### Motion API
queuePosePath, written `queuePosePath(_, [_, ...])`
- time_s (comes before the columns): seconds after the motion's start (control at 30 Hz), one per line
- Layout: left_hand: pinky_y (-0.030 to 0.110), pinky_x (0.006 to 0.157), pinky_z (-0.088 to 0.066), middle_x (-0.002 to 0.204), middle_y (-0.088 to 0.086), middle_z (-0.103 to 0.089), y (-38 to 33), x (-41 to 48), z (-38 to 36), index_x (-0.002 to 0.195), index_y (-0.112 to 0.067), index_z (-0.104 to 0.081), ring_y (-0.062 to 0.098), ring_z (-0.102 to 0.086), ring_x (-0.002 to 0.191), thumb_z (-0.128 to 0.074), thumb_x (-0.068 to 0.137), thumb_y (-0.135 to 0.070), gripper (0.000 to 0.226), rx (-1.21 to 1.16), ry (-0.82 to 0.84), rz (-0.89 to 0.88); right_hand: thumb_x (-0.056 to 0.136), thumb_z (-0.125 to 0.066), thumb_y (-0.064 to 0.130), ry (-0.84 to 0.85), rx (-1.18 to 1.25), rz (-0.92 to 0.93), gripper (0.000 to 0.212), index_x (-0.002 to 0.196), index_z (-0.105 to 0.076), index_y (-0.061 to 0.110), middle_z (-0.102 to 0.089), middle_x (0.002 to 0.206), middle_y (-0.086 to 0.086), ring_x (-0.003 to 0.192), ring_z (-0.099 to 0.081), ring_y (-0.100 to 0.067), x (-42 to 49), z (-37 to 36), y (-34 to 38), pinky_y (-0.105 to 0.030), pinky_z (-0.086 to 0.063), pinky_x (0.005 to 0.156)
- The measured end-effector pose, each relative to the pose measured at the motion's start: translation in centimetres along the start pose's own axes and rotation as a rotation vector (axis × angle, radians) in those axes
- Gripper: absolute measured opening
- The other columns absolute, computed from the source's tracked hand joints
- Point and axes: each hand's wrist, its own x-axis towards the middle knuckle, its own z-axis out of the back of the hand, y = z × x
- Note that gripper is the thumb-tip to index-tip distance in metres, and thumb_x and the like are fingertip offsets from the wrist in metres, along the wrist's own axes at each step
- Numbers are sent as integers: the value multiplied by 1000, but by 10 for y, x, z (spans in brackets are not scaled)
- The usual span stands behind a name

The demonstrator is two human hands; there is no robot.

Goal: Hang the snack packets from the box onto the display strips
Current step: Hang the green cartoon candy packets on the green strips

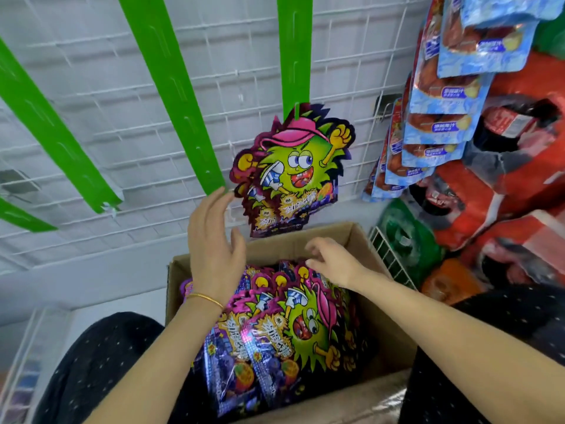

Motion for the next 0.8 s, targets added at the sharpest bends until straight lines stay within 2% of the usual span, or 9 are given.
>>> queuePosePath(0.23, [8, 107, -14, 128, 9, -52, 11, -18, 2, 122, -8, -50, 16, -38, 121, -50, 76, 1, 46, 0, 7, 17, 88, -60, 15, 206, -137, -11, 73, 147, -19, 17, -29, 151, -7, 138, -28, -30, 4, -29, -4, -38, -25, 114])
queuePosePath(0.33, [8, 106, -18, 123, 7, -54, 12, -27, -1, 118, -9, -53, 14, -40, 118, -47, 76, -3, 43, -24, 74, 51, 87, -62, 13, 69, -84, -46, 46, 129, -47, 9, -49, 134, -11, 125, -44, -26, 8, -28, -10, -32, -34, 106])
queuePosePath(0.4, [21, 105, -30, 120, 4, -54, 10, -30, -3, 117, -13, -54, 12, -41, 115, -46, 82, -11, 37, -62, 152, 56, 87, -63, 13, 42, -13, -32, 22, 107, -62, 5, -61, 115, -11, 107, -56, -23, 8, -14, -8, -26, -41, 90])
queuePosePath(0.47, [31, 100, -38, 117, -2, -55, 3, -31, -5, 120, -17, -53, 12, -47, 112, -52, 87, -15, 32, -100, 327, 75, 85, -65, 13, 109, 146, 6, 16, 97, -67, 3, -66, 99, -8, 88, -59, -14, 6, 7, 3, -19, -43, 75])
queuePosePath(0.53, [28, 96, -42, 114, -10, -52, -3, -30, -11, 126, -20, -48, 9, -52, 107, -59, 87, -22, 41, -173, 573, 185, 83, -67, 14, 165, 279, 64, 12, 91, -69, 5, -66, 84, 1, 73, -57, -2, 1, 30, 22, -10, -43, 68])
queuePosePath(0.6, [25, 96, -44, 118, -10, -54, -7, -26, -21, 129, -17, -46, 8, -56, 107, -64, 83, -27, 51, -321, 755, 367, 82, -68, 14, 161, 367, 116, 5, 86, -70, 11, -65, 76, 5, 65, -56, 2, -4, 45, 39, -12, -44, 66])
queuePosePath(0.67, [15, 91, -44, 111, -2, -62, -10, -22, -30, 121, -10, -55, 7, -59, 99, -65, 83, -24, 42, -378, 794, 393, 83, -67, 12, 108, 457, 141, 5, 80, -68, 15, -64, 70, 5, 58, -55, 4, -10, 57, 52, -11, -43, 59])
queuePosePath(0.7, [6, 79, -43, 99, -1, -63, -15, -20, -32, 111, -7, -61, 2, -58, 86, -63, 85, -20, 29, -381, 780, 372, 85, -65, 11, 73, 506, 147, 6, 80, -67, 14, -62, 69, 5, 56, -55, 5, -13, 63, 56, -9, -42, 58])
queuePosePath(0.8, [6, 57, -35, 72, -1, -53, -23, -12, -30, 87, -10, -62, -2, -44, 58, -56, 89, -9, 6, -440, 658, 391, 95, -50, 21, -39, 584, 71, 25, 94, -65, 1, -60, 77, -1, 67, -56, -7, -19, 85, 55, -12, -42, 59])
